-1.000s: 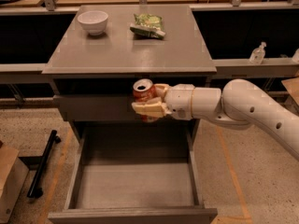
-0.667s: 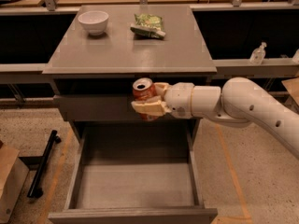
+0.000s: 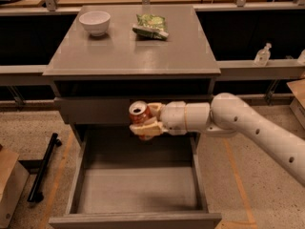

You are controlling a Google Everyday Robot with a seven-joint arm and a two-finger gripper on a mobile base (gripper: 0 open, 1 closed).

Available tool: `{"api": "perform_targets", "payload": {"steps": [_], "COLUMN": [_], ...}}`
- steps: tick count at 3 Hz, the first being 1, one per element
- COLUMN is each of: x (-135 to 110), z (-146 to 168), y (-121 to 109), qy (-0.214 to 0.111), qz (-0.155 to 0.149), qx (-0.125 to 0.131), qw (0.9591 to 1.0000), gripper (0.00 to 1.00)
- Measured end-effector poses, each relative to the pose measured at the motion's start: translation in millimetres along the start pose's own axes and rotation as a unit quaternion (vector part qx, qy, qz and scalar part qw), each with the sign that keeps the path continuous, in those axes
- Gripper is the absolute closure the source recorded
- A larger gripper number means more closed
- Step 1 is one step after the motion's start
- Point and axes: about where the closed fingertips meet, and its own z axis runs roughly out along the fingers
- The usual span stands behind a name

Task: Place coke can into middle drawer

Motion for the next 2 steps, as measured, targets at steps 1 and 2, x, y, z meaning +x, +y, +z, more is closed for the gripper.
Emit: {"api": "perform_targets", "payload": {"steps": [1,2], "x": [45.8,46.9], "z": [11.1,11.9], "y": [3.1,4.1], "qy": [-0.023,-0.026], "qz": [0.006,0.006], "qx": [-0.002,-0.011], "qw": [0.9997,0.9996], "gripper": [1.0,1.0]}}
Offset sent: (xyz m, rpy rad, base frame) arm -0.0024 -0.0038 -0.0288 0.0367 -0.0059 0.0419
